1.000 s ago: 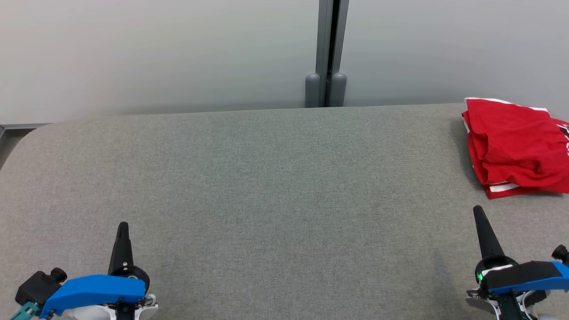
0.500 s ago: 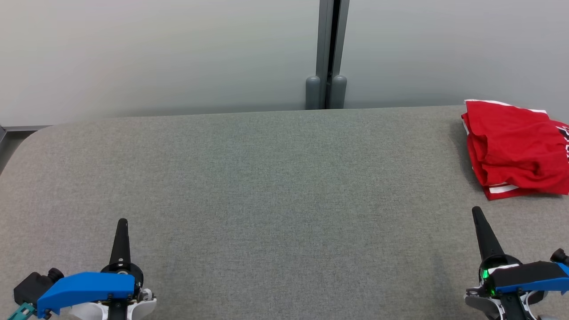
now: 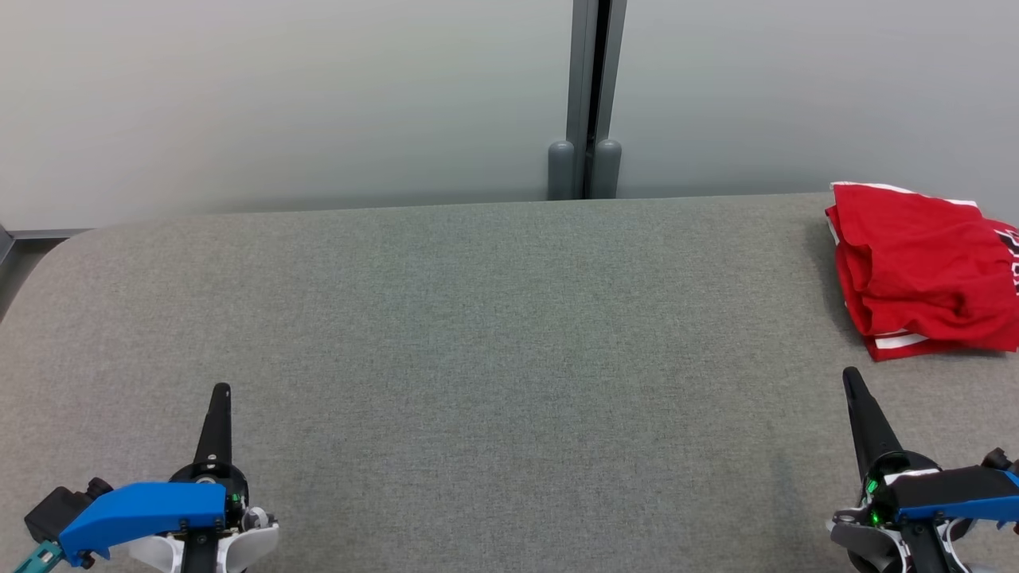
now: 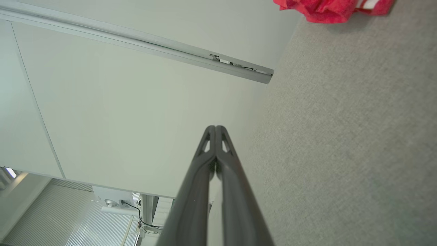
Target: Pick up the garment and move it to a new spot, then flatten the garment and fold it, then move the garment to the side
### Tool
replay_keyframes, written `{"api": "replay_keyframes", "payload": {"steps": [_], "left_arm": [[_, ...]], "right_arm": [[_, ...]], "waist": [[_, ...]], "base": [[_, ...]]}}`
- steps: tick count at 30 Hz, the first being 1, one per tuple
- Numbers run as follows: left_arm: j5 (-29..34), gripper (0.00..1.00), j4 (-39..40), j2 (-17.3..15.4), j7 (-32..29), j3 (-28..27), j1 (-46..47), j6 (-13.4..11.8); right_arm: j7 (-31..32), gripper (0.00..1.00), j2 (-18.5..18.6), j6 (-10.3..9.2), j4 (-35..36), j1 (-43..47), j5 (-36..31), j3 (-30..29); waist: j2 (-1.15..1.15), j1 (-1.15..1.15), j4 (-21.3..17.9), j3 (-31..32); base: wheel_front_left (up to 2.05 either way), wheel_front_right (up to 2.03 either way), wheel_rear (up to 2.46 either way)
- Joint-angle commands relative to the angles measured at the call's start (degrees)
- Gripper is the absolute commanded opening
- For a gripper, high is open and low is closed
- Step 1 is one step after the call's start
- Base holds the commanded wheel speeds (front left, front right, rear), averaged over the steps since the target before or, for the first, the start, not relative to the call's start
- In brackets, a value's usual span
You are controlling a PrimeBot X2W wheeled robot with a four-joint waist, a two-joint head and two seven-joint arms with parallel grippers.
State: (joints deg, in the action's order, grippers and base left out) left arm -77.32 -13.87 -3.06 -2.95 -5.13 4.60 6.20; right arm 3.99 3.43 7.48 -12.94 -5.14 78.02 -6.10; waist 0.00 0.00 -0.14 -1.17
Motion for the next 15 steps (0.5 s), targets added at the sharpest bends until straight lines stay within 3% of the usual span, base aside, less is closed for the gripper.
{"api": "replay_keyframes", "payload": {"steps": [1, 15], "left_arm": [[-1.4, 0.00, 0.2, 0.0, -0.4, -0.5, 0.9, 0.5], [-8.0, 0.00, 0.0, 0.1, -2.0, -1.0, 1.5, 1.0]], "right_arm": [[0.4, 0.00, -0.2, 0.02, 0.1, -0.9, 1.5, -0.2], [1.4, 0.00, -0.4, 0.02, -0.5, -1.1, 7.6, -0.4]], "waist": [[0.00, 0.00, 0.0, 0.0], [0.00, 0.00, 0.1, 0.5]], "base": [[0.00, 0.00, 0.00], [0.00, 0.00, 0.00]]}}
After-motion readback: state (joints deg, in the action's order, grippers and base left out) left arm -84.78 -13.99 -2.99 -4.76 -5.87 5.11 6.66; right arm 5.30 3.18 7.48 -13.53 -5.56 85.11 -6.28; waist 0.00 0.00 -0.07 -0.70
